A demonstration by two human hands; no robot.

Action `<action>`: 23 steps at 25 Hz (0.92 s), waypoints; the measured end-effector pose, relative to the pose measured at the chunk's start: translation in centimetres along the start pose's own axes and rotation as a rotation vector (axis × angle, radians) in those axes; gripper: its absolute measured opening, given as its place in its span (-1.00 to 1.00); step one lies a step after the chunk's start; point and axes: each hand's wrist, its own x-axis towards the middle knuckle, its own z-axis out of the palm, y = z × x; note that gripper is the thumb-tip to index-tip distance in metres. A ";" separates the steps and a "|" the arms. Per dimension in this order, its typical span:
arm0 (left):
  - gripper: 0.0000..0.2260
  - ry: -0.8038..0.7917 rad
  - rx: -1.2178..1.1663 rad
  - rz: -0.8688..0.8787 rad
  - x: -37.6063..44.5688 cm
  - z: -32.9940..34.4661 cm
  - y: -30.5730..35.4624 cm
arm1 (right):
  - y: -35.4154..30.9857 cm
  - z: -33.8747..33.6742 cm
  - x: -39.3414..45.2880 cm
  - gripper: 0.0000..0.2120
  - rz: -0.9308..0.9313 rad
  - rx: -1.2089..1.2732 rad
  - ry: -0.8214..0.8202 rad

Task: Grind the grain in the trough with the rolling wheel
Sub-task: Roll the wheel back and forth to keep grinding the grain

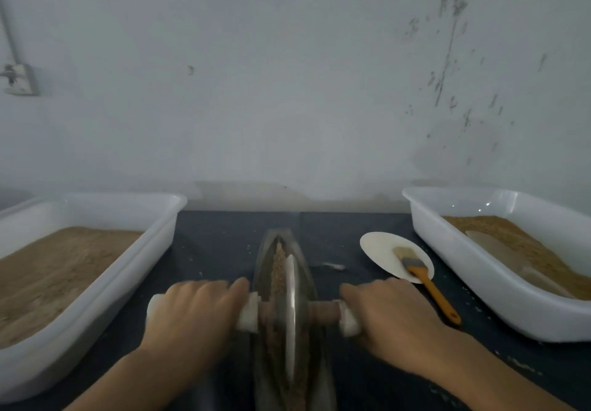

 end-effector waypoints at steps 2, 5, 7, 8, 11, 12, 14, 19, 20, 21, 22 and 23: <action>-0.56 -0.060 -0.008 0.009 -1.5 -1.2 -0.1 | -0.3 -0.8 -1.8 -0.68 -0.012 -0.017 -0.079; -0.66 -0.189 -0.010 -0.036 -0.3 -0.9 -0.4 | -0.7 -0.4 -0.3 -0.70 0.021 -0.019 -0.025; -0.71 -0.136 0.060 -0.051 2.6 0.1 -0.8 | -0.1 0.5 2.5 -0.72 0.092 -0.011 0.061; -0.75 -0.118 0.099 -0.065 4.5 0.7 -1.1 | 0.5 0.9 4.3 -0.72 0.129 -0.019 0.086; -0.86 -0.096 0.192 -0.105 8.9 1.8 -1.6 | 1.6 1.6 8.7 -0.75 0.204 -0.060 0.127; -0.86 -0.099 0.208 -0.107 9.6 1.7 -1.7 | 1.7 1.7 9.2 -0.76 0.214 -0.063 0.144; -0.86 -0.089 0.186 -0.092 9.2 1.3 -1.5 | 1.4 1.5 8.2 -0.76 0.202 -0.067 0.134; -0.60 -0.007 0.012 0.066 -0.3 -0.2 0.0 | -0.8 -0.4 -1.4 -0.63 -0.043 -0.065 0.161; -0.57 -0.025 -0.024 0.066 -1.3 -0.7 -0.1 | -1.1 -0.9 -2.5 -0.57 -0.062 -0.064 0.191; -0.58 -0.063 -0.011 0.071 -1.7 -1.1 -0.4 | -1.3 -1.4 -3.0 -0.54 -0.072 -0.088 0.199; -0.61 -0.109 0.004 0.064 -1.6 -1.0 -0.6 | -1.3 -1.4 -2.7 -0.55 -0.065 -0.089 0.142; -0.66 -0.150 -0.005 0.020 -1.0 -0.7 -0.7 | -1.2 -1.2 -1.8 -0.60 -0.044 -0.075 0.085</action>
